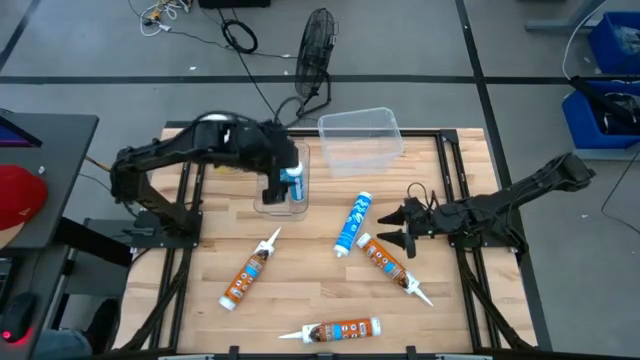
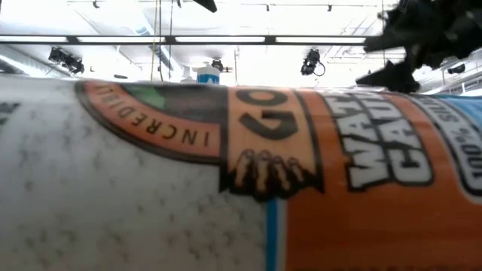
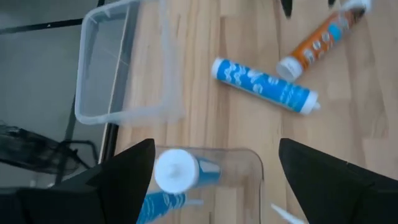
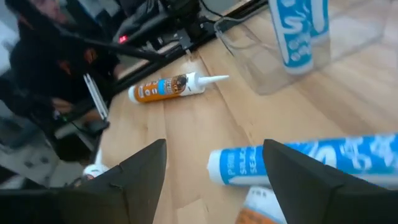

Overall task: Pick & place silicon tubes, Sealant and Lysol wipes
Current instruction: Put the blue sealant into the transparent bin

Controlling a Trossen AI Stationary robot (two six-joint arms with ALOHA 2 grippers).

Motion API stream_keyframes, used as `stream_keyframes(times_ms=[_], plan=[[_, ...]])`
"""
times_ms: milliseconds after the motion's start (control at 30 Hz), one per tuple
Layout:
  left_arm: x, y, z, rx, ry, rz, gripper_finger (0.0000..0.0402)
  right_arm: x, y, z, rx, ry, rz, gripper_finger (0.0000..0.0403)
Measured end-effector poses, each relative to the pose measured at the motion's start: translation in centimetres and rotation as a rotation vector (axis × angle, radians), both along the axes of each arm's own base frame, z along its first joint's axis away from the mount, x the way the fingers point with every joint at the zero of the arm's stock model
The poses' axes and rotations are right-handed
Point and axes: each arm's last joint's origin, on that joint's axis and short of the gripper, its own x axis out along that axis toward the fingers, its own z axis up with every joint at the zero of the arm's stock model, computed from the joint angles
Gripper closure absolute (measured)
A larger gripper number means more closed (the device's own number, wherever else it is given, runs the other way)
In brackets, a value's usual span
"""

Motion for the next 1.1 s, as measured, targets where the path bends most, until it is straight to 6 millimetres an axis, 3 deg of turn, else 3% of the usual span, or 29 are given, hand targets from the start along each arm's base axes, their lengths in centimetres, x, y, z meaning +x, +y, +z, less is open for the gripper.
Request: stream_keyframes(times_ms=[133,300,500,700,900,1100], plan=[[-0.2,-1.7,-0.2,0.033,0.031,-0.001,0.0053,2.2,0.8,3.0,-0.127,0.101,0.04,0.013],[-0.6,-3.2,-0.5,0.015,0.071,-0.01,0.0053,5.8,2.2,5.0,-0.287,0.249,0.152,0.013],[-1.2,-4.4,-0.9,0.018,0.134,-0.017,0.0053,10.8,4.2,4.6,-0.599,0.438,0.42,0.013],[-1.8,-4.3,-0.8,0.023,0.165,0.008,0.0053,14.7,5.0,4.5,-0.777,0.682,0.512,0.013],[-2.0,-4.2,-1.0,0.031,0.196,0.01,0.0053,17.4,5.8,4.7,-0.942,0.741,0.63,0.0131],[-2.1,-4.2,-1.0,0.034,0.203,0.005,0.0053,18.2,6.2,2.8,-1.175,0.777,0.905,0.0131]])
